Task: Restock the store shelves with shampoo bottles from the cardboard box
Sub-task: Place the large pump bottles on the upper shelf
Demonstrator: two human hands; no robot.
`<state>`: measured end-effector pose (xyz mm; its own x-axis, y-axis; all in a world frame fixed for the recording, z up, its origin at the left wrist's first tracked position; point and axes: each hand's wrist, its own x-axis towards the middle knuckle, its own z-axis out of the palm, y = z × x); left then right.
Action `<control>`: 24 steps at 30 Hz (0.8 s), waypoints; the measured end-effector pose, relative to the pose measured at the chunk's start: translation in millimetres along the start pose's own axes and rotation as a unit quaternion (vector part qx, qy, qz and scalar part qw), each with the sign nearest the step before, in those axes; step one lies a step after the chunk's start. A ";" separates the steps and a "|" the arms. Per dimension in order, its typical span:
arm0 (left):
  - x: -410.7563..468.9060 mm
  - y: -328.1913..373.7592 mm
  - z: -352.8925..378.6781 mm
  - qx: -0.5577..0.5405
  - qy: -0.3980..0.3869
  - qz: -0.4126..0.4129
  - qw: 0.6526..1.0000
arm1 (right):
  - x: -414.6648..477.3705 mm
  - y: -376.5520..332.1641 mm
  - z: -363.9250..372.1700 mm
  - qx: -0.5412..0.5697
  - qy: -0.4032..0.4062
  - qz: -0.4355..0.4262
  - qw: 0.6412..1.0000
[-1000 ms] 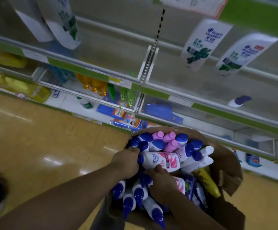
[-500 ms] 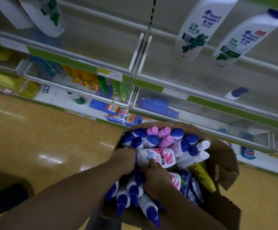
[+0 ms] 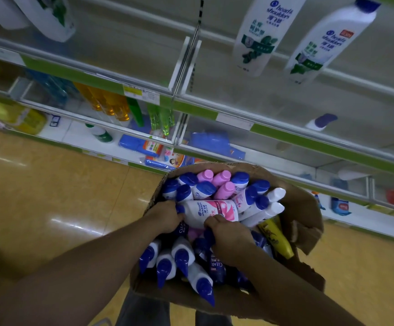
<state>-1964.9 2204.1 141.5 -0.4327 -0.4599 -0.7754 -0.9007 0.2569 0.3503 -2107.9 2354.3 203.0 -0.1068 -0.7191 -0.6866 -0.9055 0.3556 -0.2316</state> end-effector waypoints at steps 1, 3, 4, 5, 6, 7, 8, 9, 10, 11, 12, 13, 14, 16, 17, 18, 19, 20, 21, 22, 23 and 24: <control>-0.3 0.1 0.5 -0.004 0.003 -0.002 1.000 | -1.3 4.1 -0.6 0.003 0.000 0.001 1.000; -1.0 0.5 1.3 -0.016 0.010 -0.003 1.000 | -4.0 13.7 -2.1 0.012 0.003 0.001 1.000; -1.6 0.6 1.8 -0.024 0.013 -0.002 1.000 | -5.0 18.7 -3.4 0.019 0.004 -0.001 1.000; -2.1 0.6 2.5 -0.031 0.018 -0.001 0.999 | -6.0 23.5 -5.0 0.029 0.002 -0.004 1.000; -2.9 0.2 3.2 -0.039 0.024 -0.002 0.999 | -7.1 27.7 -6.8 0.041 -0.003 -0.007 0.999; -4.2 0.0 3.9 -0.048 0.030 -0.002 0.998 | -8.8 31.3 -8.3 0.049 -0.009 -0.011 0.999; -5.8 -0.1 4.8 -0.060 0.036 0.000 0.998 | -10.8 34.3 -9.3 0.055 -0.011 -0.013 0.998; -7.6 0.1 5.6 -0.075 0.040 0.005 0.996 | -13.6 37.1 -9.4 0.061 -0.009 -0.011 0.998; -9.9 0.7 6.1 -0.091 0.043 0.013 0.995 | -16.7 39.9 -8.3 0.066 -0.001 -0.006 0.998; -12.2 1.8 6.2 -0.103 0.045 0.024 0.993 | -20.9 43.0 -6.1 0.066 0.012 0.003 0.998; -14.4 3.3 6.4 -0.110 0.047 0.035 0.992 | -25.6 46.6 -3.3 0.062 0.028 0.014 0.998; -16.5 5.0 6.8 -0.114 0.051 0.045 0.991 | -30.4 50.9 -0.1 0.056 0.045 0.024 0.997; -18.7 7.0 6.9 -0.118 0.057 0.053 0.990 | -34.9 55.6 3.1 0.051 0.063 0.033 0.996; -23.1 12.5 5.9 -0.126 0.073 0.067 0.987 | -44.3 65.2 7.2 0.041 0.092 0.048 0.994; -25.5 16.4 4.5 -0.127 0.080 0.076 0.986 | -48.9 69.4 9.0 0.032 0.104 0.054 0.993; -28.1 21.7 2.2 -0.123 0.087 0.086 0.985 | -53.4 73.3 10.8 0.019 0.116 0.060 0.991; -30.3 27.4 -0.7 -0.113 0.096 0.097 0.984 | -58.2 76.6 12.9 0.009 0.130 0.066 0.989; -32.4 33.5 -4.2 -0.095 0.105 0.107 0.984 | -63.0 78.9 15.0 0.007 0.143 0.074 0.987; -34.7 40.2 -8.0 -0.073 0.116 0.118 0.984 | -68.3 80.1 16.9 0.015 0.155 0.081 0.985; -36.9 47.6 -12.2 -0.046 0.124 0.131 0.983 | -73.7 80.5 18.0 0.028 0.165 0.089 0.982; -38.8 55.4 -15.8 -0.015 0.127 0.144 0.981 | -79.4 79.9 17.8 0.043 0.177 0.097 0.978; -41.4 64.0 -19.2 0.020 0.127 0.157 0.979 | -85.2 78.7 16.4 0.056 0.192 0.105 0.974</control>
<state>-2005.3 2223.2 206.1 -0.6876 -0.5486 -0.4756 -0.7222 0.4494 0.5258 -2163.3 2453.4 231.9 -0.4505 -0.7854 -0.4245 -0.7984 0.5672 -0.2022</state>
